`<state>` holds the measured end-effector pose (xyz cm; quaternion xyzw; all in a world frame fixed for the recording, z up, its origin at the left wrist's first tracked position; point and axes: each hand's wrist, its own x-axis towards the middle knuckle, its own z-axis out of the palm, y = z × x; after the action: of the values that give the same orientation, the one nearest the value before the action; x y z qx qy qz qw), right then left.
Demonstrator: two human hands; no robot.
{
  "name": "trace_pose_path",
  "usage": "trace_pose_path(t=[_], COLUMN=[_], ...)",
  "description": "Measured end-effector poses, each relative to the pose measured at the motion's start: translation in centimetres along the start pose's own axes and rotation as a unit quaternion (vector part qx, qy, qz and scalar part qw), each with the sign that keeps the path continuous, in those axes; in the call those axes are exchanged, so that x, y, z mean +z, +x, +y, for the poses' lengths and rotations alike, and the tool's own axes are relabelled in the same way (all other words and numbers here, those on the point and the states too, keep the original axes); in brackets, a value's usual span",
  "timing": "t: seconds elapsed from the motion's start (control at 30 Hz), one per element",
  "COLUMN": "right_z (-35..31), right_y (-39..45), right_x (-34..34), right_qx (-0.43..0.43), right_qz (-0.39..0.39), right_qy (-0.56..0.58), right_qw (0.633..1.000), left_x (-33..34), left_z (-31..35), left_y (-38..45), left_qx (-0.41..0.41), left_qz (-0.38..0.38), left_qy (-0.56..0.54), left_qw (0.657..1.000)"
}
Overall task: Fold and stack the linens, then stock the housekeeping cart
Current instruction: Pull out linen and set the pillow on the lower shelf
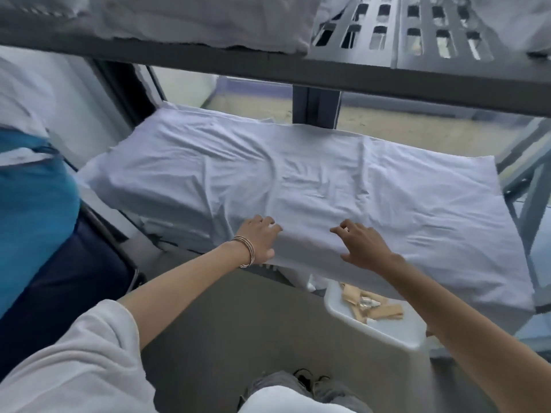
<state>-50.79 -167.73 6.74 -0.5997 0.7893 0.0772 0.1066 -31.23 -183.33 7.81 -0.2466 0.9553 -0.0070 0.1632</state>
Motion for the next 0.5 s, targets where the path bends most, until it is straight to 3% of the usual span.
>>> trace_pose_path(t=[0.5], right_z=[-3.9], right_y=[6.9], right_x=[-2.7], right_qx=[-0.156], right_qz=[-0.006], right_qy=[-0.039], right_qw=[0.987], left_x=[1.6], left_z=[-4.4], left_y=[-3.2], left_qx=[-0.151], left_qz=[-0.011], left_qy=[-0.034], left_qw=[0.988])
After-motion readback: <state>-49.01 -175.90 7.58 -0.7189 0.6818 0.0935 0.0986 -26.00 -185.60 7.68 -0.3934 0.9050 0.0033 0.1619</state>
